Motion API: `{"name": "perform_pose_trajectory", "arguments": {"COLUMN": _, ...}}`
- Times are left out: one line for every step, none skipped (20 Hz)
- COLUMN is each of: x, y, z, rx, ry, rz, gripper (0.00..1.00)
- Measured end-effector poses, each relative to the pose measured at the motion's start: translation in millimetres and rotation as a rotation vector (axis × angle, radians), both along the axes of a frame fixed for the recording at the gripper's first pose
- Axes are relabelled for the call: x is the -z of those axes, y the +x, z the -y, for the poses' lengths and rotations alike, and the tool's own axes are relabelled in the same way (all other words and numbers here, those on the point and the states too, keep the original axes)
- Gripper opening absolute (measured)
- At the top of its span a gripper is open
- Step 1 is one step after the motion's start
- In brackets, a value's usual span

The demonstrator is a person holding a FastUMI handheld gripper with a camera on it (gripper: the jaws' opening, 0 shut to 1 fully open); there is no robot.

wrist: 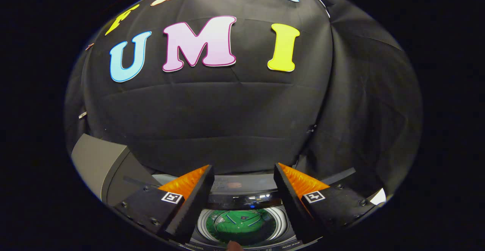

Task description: Put the clothes into the washing machine and then close the washing machine lid.

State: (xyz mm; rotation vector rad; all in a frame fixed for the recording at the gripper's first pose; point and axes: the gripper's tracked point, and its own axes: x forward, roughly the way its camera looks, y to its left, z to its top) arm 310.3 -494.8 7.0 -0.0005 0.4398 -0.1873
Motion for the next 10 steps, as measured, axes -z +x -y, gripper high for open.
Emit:
{"name": "perform_pose_trajectory", "arguments": {"x": 3, "y": -5, "z": 0, "rx": -0.003, "ry": 0.001, "rz": 0.004, "gripper": 0.99}}
{"name": "perform_pose_trajectory", "arguments": {"x": 5, "y": -9, "z": 0, "rx": -0.006, "ry": 0.002, "rz": 0.000, "gripper": 0.99}}
{"name": "perform_pose_trajectory", "arguments": {"x": 10, "y": -12, "z": -2, "rx": -0.010, "ry": 0.007, "rz": -0.016, "gripper": 0.99}}
{"name": "perform_pose_trajectory", "arguments": {"x": 15, "y": -16, "z": -5, "rx": -0.019, "ry": 0.010, "rz": -0.038, "gripper": 0.99}}
{"name": "perform_pose_trajectory", "arguments": {"x": 19, "y": -19, "z": -6, "rx": -0.024, "ry": 0.011, "rz": -0.054, "gripper": 0.98}}
{"name": "perform_pose_trajectory", "arguments": {"x": 20, "y": -22, "z": -5, "rx": -0.021, "ry": 0.016, "rz": -0.057, "gripper": 0.98}}
{"name": "perform_pose_trajectory", "arguments": {"x": 24, "y": -25, "z": -5, "rx": -0.017, "ry": 0.019, "rz": -0.060, "gripper": 0.98}}
{"name": "perform_pose_trajectory", "arguments": {"x": 31, "y": -29, "z": -4, "rx": -0.011, "ry": 0.022, "rz": -0.079, "gripper": 0.98}}
{"name": "perform_pose_trajectory", "arguments": {"x": 44, "y": -38, "z": -3, "rx": -0.006, "ry": 0.026, "rz": -0.117, "gripper": 0.98}}
{"name": "perform_pose_trajectory", "arguments": {"x": 58, "y": -49, "z": -6, "rx": -0.012, "ry": 0.031, "rz": -0.162, "gripper": 0.98}}
